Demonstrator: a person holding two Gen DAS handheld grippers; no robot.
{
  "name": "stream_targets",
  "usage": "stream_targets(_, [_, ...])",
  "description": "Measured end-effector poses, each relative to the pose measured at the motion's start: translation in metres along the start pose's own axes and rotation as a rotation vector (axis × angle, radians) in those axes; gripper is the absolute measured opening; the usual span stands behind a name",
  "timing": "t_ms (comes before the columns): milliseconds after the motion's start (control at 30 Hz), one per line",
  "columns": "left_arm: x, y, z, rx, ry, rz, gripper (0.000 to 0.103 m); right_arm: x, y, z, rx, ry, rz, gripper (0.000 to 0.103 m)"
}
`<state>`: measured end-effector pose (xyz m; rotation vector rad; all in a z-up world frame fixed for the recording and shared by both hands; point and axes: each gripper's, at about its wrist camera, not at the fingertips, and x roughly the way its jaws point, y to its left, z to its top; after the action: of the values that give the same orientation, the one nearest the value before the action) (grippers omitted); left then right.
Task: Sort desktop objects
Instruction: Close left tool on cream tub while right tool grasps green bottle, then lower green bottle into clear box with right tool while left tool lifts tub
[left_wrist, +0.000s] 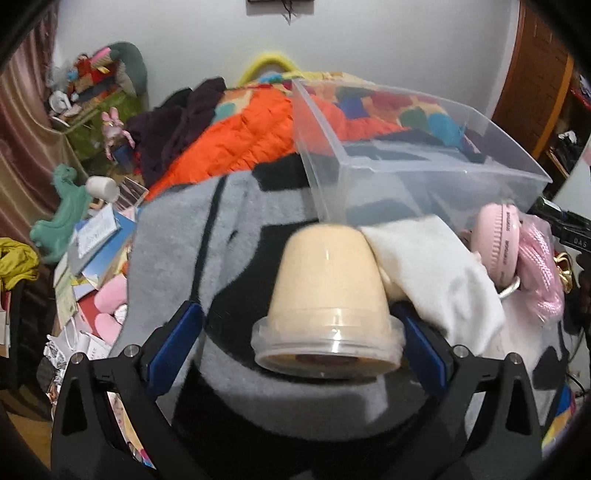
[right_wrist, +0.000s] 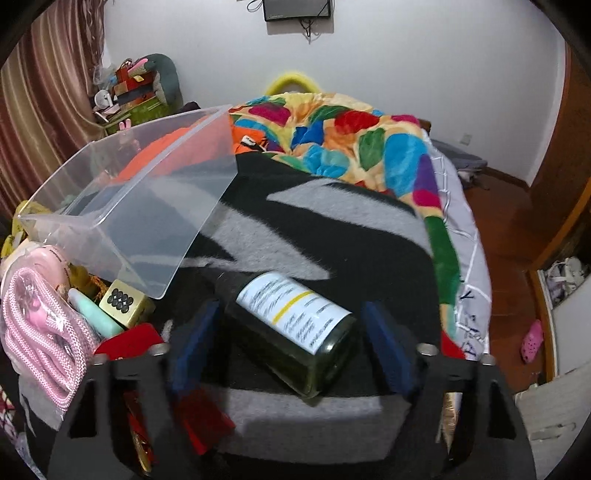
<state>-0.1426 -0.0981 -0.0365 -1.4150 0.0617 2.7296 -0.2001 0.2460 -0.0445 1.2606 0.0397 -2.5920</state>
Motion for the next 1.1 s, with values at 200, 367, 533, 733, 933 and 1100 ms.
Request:
stream_targets(200, [-0.013,-0.010,-0.005,0.071,-0.073,0.045,0.069,-0.011,0.001,-0.003,-0.002,-0.040,-0.006,0.061])
stream_targets(367, [-0.020,-0.001,-0.008,0.052,-0.097,0.047,0.069,-0.035,0.009,-0.002,-0.039,-0.096,-0.012,0.061])
stream_targets(533, [-0.037,0.010,-0.008,0.015,-0.150,0.081,0.069,-0.059,0.018,0.002,-0.070,-0.134,0.016,0.061])
stream_targets(733, [-0.054,0.017,-0.004,-0.018,-0.160,0.065,0.065,-0.081,0.034,0.015,-0.094,-0.184,0.063,0.061])
stream_targets(933, [-0.082,0.006,0.010,0.038,-0.197,0.055,0.014,-0.090,0.057,0.027,-0.149,-0.214,0.091,0.061])
stream_targets(1100, [-0.081,0.009,-0.003,0.036,-0.203,0.056,0.083,-0.082,0.064,0.024,-0.154,-0.196,0.114,0.061])
